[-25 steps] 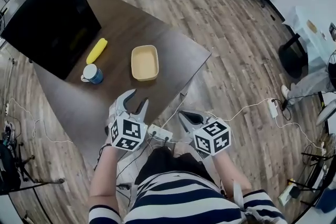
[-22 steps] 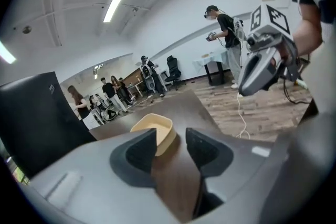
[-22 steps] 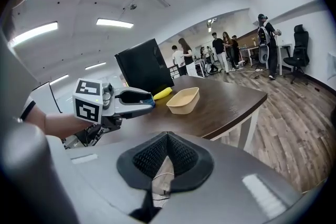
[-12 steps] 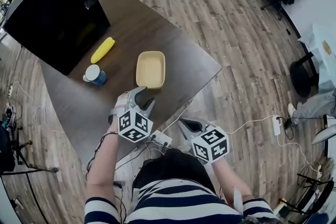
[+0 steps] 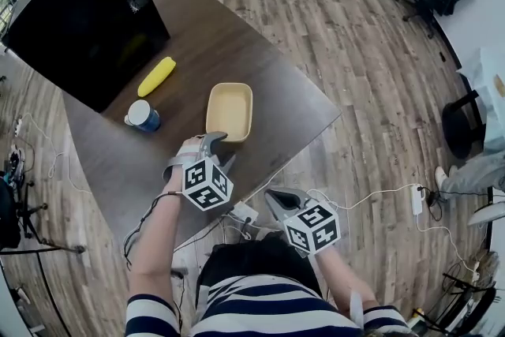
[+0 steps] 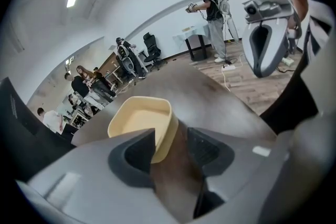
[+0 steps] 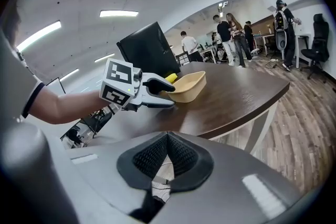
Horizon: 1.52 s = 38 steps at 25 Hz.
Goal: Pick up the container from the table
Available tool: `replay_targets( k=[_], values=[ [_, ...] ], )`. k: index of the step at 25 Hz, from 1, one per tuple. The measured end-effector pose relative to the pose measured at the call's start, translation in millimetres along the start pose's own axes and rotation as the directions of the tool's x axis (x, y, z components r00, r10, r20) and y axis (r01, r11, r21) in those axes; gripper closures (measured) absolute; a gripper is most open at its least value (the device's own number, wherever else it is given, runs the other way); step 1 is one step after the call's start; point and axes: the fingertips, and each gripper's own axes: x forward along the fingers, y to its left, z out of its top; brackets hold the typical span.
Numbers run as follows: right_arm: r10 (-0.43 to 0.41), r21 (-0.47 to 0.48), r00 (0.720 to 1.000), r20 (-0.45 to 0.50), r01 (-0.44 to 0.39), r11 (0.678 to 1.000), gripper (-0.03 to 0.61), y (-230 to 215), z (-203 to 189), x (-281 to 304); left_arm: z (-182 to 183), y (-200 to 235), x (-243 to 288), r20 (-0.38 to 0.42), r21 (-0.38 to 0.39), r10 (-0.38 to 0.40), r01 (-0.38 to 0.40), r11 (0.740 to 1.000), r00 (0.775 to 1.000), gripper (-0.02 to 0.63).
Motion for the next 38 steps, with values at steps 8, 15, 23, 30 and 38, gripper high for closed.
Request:
replay_targets(
  k=[8, 15, 23, 30, 38],
  values=[
    [0.013, 0.009, 1.0, -0.005, -0.013, 1.0, 0.581, -10, 0, 8, 0, 8, 5, -0.013, 0.042, 0.011, -0.01, 0.999, 1.0, 0.614],
    [0.02, 0.026, 1.0, 0.006, -0.02, 0.999, 0.581, -11, 0, 8, 2, 5, -1, -0.024, 0.087, 0.01, -0.008, 0.996, 1.0, 0.614],
    [0.007, 0.037, 1.0, 0.006, -0.007, 0.999, 0.581, -3, -1, 13, -7, 2, -15, -0.016, 0.164, 0.043, -0.04, 0.986, 0.999, 0.614],
    [-0.009, 0.02, 1.0, 0.008, 0.009, 1.0, 0.581, 21, 0, 18, -28, -3, -48, 0.004, 0.179, 0.07, -0.07, 0.981, 0.998, 0.614],
    [-0.04, 0.026, 0.999, 0.02, 0.04, 0.999, 0.581, 49, -2, 23, -45, -14, -99, 0.054, 0.169, 0.07, -0.078, 0.983, 0.996, 0.614]
  ],
)
